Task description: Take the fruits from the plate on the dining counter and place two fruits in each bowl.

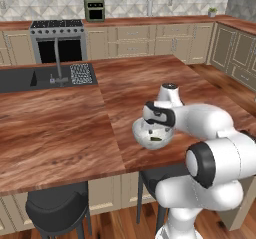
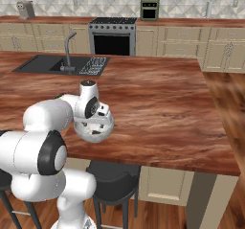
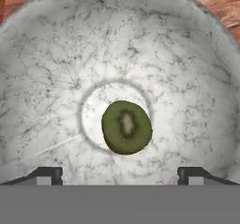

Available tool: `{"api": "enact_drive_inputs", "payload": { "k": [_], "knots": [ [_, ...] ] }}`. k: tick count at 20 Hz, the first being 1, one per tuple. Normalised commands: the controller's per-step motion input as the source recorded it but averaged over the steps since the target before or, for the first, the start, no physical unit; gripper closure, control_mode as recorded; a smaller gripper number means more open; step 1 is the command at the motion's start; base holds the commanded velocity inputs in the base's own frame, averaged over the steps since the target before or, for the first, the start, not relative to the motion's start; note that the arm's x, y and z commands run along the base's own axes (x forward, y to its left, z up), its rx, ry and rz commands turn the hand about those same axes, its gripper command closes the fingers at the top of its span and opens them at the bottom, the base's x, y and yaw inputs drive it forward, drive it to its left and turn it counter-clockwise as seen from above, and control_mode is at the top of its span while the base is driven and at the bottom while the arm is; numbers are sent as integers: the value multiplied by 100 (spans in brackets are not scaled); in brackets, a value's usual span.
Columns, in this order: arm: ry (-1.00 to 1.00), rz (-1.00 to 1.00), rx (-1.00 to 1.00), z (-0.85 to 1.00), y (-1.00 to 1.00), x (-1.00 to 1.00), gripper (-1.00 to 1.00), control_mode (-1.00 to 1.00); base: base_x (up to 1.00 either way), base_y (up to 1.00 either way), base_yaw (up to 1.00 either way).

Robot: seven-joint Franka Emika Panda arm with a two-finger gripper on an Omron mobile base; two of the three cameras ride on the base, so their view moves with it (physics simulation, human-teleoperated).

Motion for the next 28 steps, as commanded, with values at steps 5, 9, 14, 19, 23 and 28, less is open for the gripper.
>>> {"api": "enact_drive_inputs", "payload": {
  "k": [5, 9, 14, 19, 23, 28],
  "knots": [
    [0, 0, 0, 99, 0, -76, -100, -100, 0, 0, 0],
    [0, 0, 0, 82, 0, -59, -100, -100, 0, 0, 0],
    [-2, 0, 1, 42, -3, -40, -100, -100, 0, 0, 0],
    [-2, 0, 0, 22, -9, -28, -100, -100, 0, 0, 0],
    [-1, 0, 0, 0, -4, -7, -100, 100, -56, 0, 0],
    [0, 0, 0, 0, 0, 0, -100, 100, -86, 89, 0]
  ]
}}
